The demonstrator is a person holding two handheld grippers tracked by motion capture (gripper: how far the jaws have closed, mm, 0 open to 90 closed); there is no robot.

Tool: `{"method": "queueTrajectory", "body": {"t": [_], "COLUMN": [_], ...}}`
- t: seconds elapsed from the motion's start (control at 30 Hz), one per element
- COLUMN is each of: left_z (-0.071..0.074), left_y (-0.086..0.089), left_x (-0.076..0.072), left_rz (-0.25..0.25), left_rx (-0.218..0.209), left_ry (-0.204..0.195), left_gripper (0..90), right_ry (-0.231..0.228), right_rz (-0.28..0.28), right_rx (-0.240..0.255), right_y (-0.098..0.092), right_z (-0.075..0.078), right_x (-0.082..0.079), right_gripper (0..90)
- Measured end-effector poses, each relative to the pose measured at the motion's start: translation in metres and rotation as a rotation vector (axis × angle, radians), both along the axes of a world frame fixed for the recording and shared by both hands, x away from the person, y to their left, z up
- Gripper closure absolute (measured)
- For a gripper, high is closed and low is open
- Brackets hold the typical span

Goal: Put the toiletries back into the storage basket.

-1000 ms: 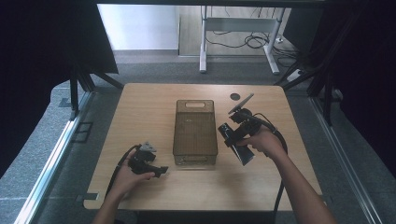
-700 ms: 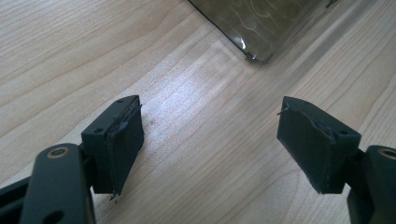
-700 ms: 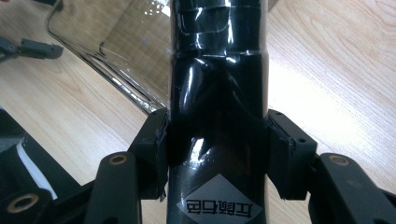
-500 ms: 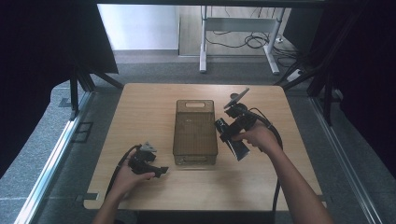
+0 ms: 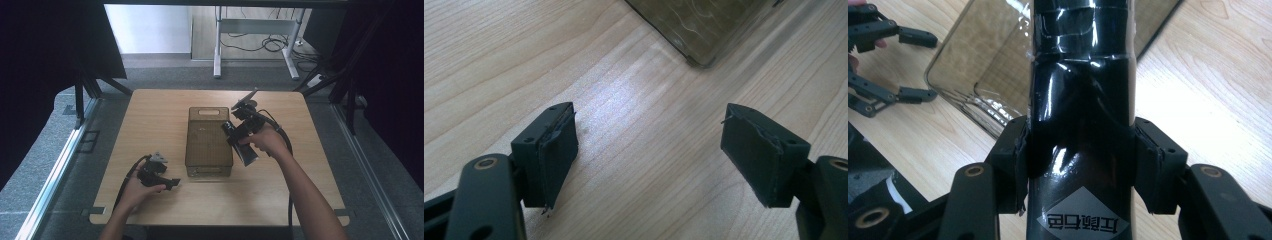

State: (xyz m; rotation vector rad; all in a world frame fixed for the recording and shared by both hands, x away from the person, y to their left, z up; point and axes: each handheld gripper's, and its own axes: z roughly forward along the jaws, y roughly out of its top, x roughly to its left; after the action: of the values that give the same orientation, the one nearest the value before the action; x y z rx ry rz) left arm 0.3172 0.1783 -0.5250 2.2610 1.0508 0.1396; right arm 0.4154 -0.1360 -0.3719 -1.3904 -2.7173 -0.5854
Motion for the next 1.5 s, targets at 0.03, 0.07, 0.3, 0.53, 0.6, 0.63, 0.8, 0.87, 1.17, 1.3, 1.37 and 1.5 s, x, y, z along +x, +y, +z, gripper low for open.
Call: {"method": "queueTrajectory", "body": {"t": [0.03, 0.07, 0.3, 0.53, 0.6, 0.63, 0.8, 0.87, 1.17, 1.3, 1.37, 1.5], "left_z": [0.000, 0.000, 0.000, 0.000, 0.000, 0.001, 0.001, 0.001, 0.002, 0.001, 0.001, 0.002], "left_y": [0.000, 0.000, -0.001, 0.000, 0.000, 0.000, 0.001, 0.000, 0.000, 0.001, 0.001, 0.001], "left_x": [0.000, 0.000, 0.000, 0.000, 0.000, 0.000, 0.000, 0.000, -0.001, 0.000, 0.000, 0.000], "left_rz": [0.000, -0.001, -0.004, -0.003, -0.006, -0.006, -0.004, -0.003, -0.005, -0.005, -0.003, -0.006], "left_rx": [0.000, -0.001, 0.002, -0.002, -0.003, -0.003, -0.006, -0.006, -0.009, -0.009, -0.010, -0.009], "left_ry": [0.000, 0.001, 0.002, 0.001, -0.001, -0.002, 0.001, 0.000, 0.000, 0.001, 0.001, 0.002], "left_gripper": [23.1, 23.1, 23.1, 23.1, 23.1, 23.1, 23.1, 23.1, 23.1, 23.1, 23.1, 23.1], "right_ry": [0.001, 0.000, 0.005, 0.006, 0.011, 0.012, 0.012, 0.011, 0.027, 0.029, 0.034, 0.041], "right_rz": [0.003, 0.003, -0.008, -0.009, -0.017, -0.017, -0.017, -0.016, -0.032, -0.036, -0.033, -0.036], "right_rx": [0.000, 0.000, 0.009, 0.015, 0.015, 0.011, 0.012, 0.011, 0.014, 0.014, 0.014, 0.019], "right_y": [0.001, 0.003, 0.012, 0.022, 0.025, 0.027, 0.034, 0.037, 0.049, 0.055, 0.058, 0.065], "right_z": [0.000, 0.000, -0.001, 0.000, 0.001, 0.001, 0.003, 0.004, 0.002, -0.001, -0.003, -0.007], "right_x": [0.001, 0.002, 0.009, 0.017, 0.018, 0.019, 0.023, 0.024, 0.029, 0.031, 0.031, 0.033], "right_gripper": [46.3, 46.3, 46.5, 46.6, 46.6, 46.6, 46.6, 46.6, 46.6, 46.6, 46.6, 46.6]}}
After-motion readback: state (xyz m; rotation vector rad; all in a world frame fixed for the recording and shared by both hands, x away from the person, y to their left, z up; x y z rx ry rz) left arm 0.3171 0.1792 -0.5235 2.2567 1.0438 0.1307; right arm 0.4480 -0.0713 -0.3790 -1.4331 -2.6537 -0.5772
